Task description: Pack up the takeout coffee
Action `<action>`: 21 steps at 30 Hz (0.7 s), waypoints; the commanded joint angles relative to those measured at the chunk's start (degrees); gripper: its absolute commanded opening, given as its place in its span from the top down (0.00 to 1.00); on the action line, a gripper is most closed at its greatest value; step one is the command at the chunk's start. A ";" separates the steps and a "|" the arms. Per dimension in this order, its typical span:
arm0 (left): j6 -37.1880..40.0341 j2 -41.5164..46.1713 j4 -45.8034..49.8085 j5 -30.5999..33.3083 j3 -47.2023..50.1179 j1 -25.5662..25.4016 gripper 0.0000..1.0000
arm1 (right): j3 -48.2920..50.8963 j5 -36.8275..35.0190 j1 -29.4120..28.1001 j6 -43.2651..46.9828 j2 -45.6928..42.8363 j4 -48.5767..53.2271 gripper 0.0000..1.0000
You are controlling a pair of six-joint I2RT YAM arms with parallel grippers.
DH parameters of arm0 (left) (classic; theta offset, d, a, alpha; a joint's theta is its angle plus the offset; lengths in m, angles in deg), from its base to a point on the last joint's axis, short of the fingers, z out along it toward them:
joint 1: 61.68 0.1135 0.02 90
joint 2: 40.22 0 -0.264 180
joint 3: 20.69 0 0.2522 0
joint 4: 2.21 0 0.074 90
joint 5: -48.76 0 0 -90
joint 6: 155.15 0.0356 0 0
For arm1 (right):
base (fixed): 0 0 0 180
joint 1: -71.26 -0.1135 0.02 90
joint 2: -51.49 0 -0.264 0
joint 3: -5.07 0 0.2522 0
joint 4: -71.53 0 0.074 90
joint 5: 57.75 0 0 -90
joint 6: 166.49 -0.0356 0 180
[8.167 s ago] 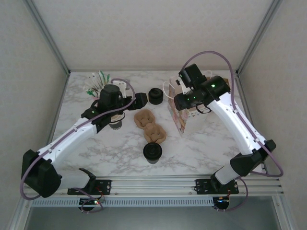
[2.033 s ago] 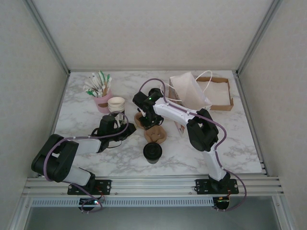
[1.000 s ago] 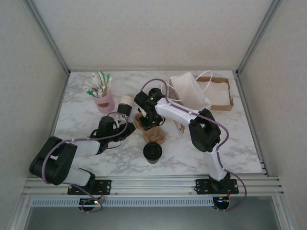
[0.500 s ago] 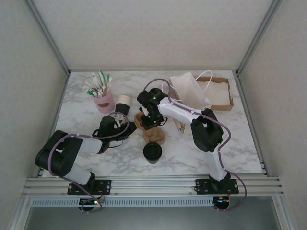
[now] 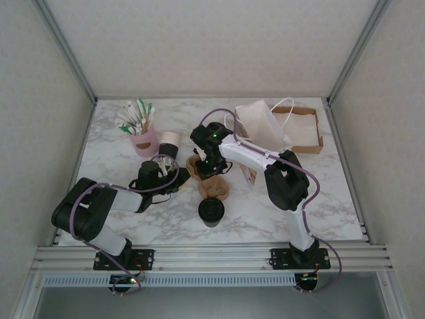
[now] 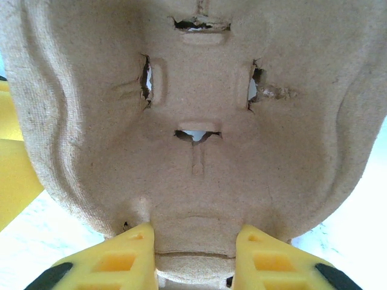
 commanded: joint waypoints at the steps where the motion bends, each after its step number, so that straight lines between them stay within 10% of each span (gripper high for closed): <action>1: -0.42 -1.27 -3.23 -1.57 0.01 -0.17 0.53 | 0.18 1.86 -0.08 -0.11 -1.60 -0.27 0.72; 21: 0.33 -4.10 -3.93 -0.69 0.47 -0.16 0.54 | 0.37 3.58 0.35 -0.22 -3.66 -1.02 0.72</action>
